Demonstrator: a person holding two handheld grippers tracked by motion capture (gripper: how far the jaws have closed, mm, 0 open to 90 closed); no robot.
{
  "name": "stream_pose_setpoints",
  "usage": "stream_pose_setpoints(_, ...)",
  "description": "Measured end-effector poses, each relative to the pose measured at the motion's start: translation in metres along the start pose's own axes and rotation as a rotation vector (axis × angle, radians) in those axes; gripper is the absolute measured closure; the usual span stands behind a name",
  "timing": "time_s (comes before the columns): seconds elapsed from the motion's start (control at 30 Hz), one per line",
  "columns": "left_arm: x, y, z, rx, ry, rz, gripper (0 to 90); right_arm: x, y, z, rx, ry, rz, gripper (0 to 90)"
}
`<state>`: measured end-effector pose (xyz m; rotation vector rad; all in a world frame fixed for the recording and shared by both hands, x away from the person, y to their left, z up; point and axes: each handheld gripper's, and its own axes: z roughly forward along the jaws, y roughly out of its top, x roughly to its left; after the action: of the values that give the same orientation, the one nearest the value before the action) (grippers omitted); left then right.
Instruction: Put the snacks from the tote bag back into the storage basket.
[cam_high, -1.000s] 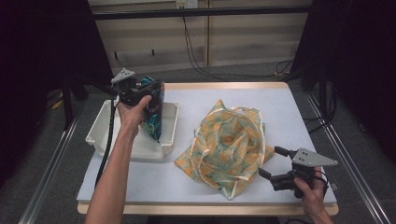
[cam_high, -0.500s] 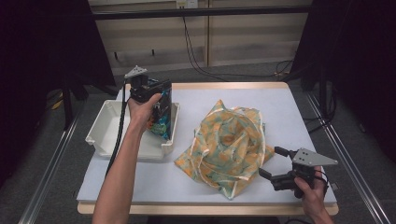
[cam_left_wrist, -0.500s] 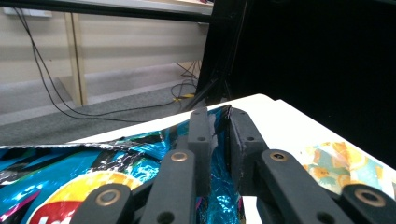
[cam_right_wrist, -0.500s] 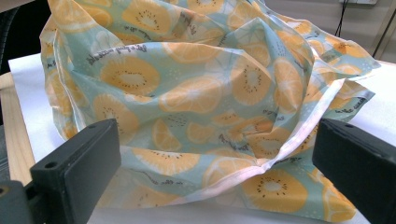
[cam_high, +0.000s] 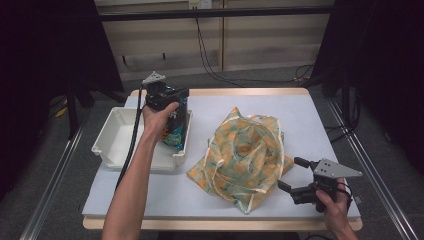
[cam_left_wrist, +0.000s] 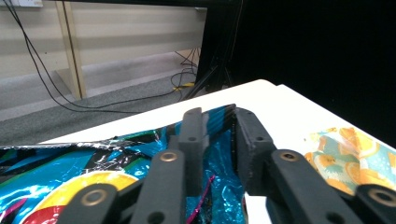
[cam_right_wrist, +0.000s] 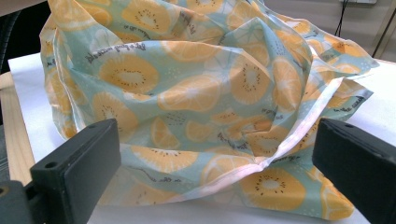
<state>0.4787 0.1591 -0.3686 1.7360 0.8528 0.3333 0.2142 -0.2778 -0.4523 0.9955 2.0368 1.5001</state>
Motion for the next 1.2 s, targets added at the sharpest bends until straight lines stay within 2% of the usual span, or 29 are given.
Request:
stream_pose_setpoints(0.03,-0.001,-0.001,0.001,0.002,-0.001,-0.007,72.0,0.000,0.000,0.000,0.000,0.001,0.001,0.5)
stream_pose_setpoints(0.13,-0.002,-0.003,0.003,0.037,-0.004,0.021,70.0,0.000,0.000,0.000,-0.002,0.001,0.001,0.5)
stream_pose_setpoints(0.23,-0.003,-0.004,0.006,0.035,-0.005,0.015,66.7,0.000,-0.001,0.001,0.000,0.005,0.002,0.4)
stream_pose_setpoints(0.3,-0.003,-0.004,0.006,0.045,-0.001,0.032,64.2,-0.001,-0.001,0.001,-0.001,0.011,0.002,0.4)
stream_pose_setpoints(0.43,-0.002,-0.005,0.006,0.048,0.004,0.014,59.9,-0.001,-0.001,0.001,-0.001,0.006,0.004,0.5)
stream_pose_setpoints(0.57,-0.002,-0.006,0.006,0.051,0.000,0.016,58.1,-0.002,-0.001,0.002,0.003,0.006,0.000,0.5)
stream_pose_setpoints(0.63,-0.002,-0.005,0.007,0.066,0.006,0.031,56.8,-0.002,-0.001,0.002,0.005,0.007,0.002,0.4)
stream_pose_setpoints(0.77,0.001,-0.006,0.008,0.065,0.007,0.018,51.9,-0.004,-0.002,0.004,0.002,0.017,0.004,0.4)
stream_pose_setpoints(0.97,0.001,-0.005,0.005,0.066,0.012,0.009,39.2,-0.004,-0.003,0.002,0.001,0.010,0.010,0.4)
stream_pose_setpoints(1.1,0.000,-0.003,0.001,0.045,0.000,-0.006,29.8,-0.004,-0.003,0.002,0.001,0.014,0.004,0.4)
stream_pose_setpoints(1.2,-0.001,-0.001,-0.004,0.046,-0.006,0.008,25.2,-0.004,-0.002,0.002,0.000,0.014,0.003,0.5)
